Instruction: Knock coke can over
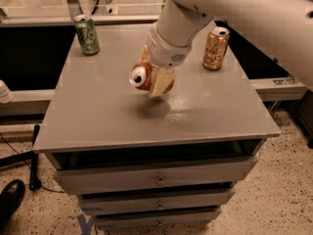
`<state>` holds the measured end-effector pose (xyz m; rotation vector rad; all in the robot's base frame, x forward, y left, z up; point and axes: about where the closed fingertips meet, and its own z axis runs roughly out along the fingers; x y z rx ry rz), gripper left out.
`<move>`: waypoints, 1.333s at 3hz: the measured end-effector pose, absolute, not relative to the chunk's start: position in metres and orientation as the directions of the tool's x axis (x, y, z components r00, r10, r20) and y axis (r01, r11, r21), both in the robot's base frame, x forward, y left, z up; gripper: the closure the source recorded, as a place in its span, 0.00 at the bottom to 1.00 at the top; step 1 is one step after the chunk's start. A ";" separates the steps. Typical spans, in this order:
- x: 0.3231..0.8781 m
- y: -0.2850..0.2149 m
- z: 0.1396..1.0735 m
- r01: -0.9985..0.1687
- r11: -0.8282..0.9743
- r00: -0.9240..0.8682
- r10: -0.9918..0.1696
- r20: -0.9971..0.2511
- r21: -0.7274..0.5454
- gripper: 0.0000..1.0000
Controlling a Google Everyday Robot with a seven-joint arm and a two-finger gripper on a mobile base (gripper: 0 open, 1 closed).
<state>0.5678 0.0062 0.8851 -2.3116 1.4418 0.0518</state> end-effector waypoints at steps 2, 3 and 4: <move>0.553 0.010 0.861 -0.874 -0.406 0.471 -0.845 -0.255 -0.267 0.00; 0.550 0.006 0.858 -0.884 -0.393 0.456 -0.844 -0.283 -0.253 0.00; 0.556 -0.033 0.875 -0.924 -0.284 0.365 -0.853 -0.372 -0.257 0.00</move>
Offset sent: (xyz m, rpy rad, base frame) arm -0.0211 0.0051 -0.0363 -0.0180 0.0863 0.0310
